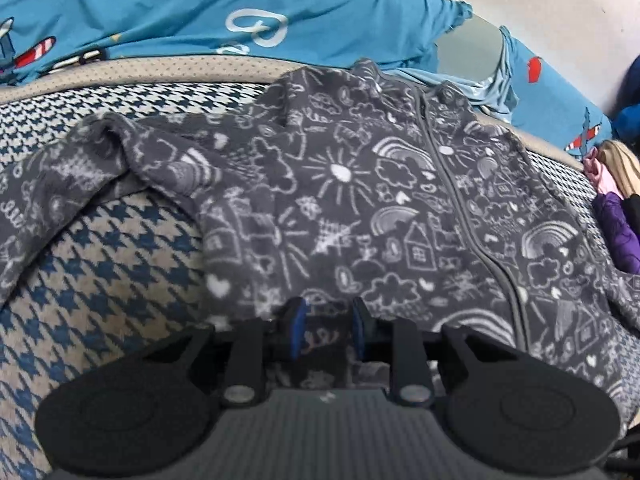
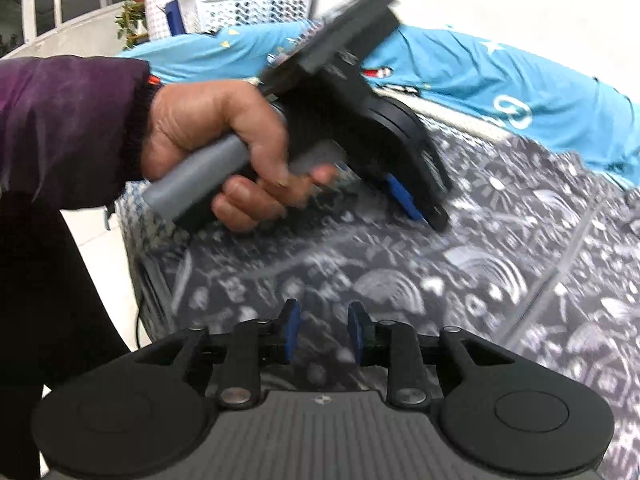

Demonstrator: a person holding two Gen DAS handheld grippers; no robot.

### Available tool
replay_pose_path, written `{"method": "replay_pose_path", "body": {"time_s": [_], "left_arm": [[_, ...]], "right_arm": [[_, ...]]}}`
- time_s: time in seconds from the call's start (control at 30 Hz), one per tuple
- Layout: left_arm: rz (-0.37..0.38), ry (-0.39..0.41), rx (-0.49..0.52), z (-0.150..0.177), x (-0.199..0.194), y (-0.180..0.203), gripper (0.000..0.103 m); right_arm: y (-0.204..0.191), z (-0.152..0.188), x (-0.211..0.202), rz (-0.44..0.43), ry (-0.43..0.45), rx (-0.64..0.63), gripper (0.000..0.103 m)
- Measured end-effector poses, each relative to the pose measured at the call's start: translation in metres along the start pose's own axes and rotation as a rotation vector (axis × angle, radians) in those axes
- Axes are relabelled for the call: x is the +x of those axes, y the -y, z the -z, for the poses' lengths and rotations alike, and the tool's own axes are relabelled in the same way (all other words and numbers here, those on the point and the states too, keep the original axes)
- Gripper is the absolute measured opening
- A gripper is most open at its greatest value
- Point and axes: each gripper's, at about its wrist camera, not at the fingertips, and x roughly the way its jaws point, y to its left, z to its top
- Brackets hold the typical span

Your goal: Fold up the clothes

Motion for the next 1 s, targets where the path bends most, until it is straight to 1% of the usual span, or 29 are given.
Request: {"method": "replay_pose_path", "body": {"time_s": [0.07, 0.2, 0.3, 0.4, 0.43, 0.5, 0.57, 0.6, 0.67, 0.7, 0.83, 0.9, 1.0], "left_arm": [[-0.007, 0.002, -0.006, 0.000, 0.000, -0.002, 0.019], [-0.019, -0.003, -0.036, -0.001, -0.003, -0.006, 0.018], [-0.053, -0.009, -0.044, 0.000, -0.004, -0.003, 0.018], [-0.095, -0.018, -0.037, 0.001, -0.006, 0.005, 0.018], [-0.105, -0.021, -0.038, 0.001, -0.007, 0.007, 0.020], [-0.116, -0.026, -0.056, 0.002, -0.010, 0.012, 0.026], [-0.113, -0.013, -0.069, 0.001, -0.015, 0.019, 0.043], [-0.127, -0.001, -0.061, 0.001, -0.018, 0.023, 0.046], [-0.158, 0.023, -0.026, 0.001, -0.022, 0.034, 0.047], [-0.160, 0.029, -0.022, 0.000, -0.023, 0.038, 0.047], [-0.176, 0.040, -0.039, -0.003, -0.025, 0.045, 0.047], [-0.181, 0.050, -0.031, -0.005, -0.026, 0.049, 0.048], [-0.172, 0.042, -0.027, -0.008, -0.021, 0.054, 0.053]], "right_arm": [[0.006, 0.005, -0.001, 0.017, -0.023, 0.017, 0.028], [0.016, 0.015, -0.011, 0.023, -0.028, 0.040, 0.032], [0.022, 0.018, -0.020, 0.029, -0.027, 0.047, 0.034], [0.029, 0.019, -0.032, 0.026, -0.005, 0.055, 0.034], [0.032, 0.019, -0.036, 0.030, 0.006, 0.056, 0.034], [0.039, 0.019, -0.043, 0.040, 0.028, 0.068, 0.035], [0.048, 0.019, -0.049, 0.046, 0.047, 0.092, 0.035], [0.052, 0.018, -0.052, 0.049, 0.056, 0.105, 0.035], [0.059, 0.018, -0.057, 0.061, 0.071, 0.122, 0.035], [0.062, 0.018, -0.060, 0.069, 0.078, 0.128, 0.035], [0.075, 0.020, -0.066, 0.082, 0.093, 0.168, 0.035], [0.084, 0.019, -0.071, 0.090, 0.110, 0.181, 0.035], [0.102, 0.018, -0.078, 0.105, 0.142, 0.222, 0.035]]}}
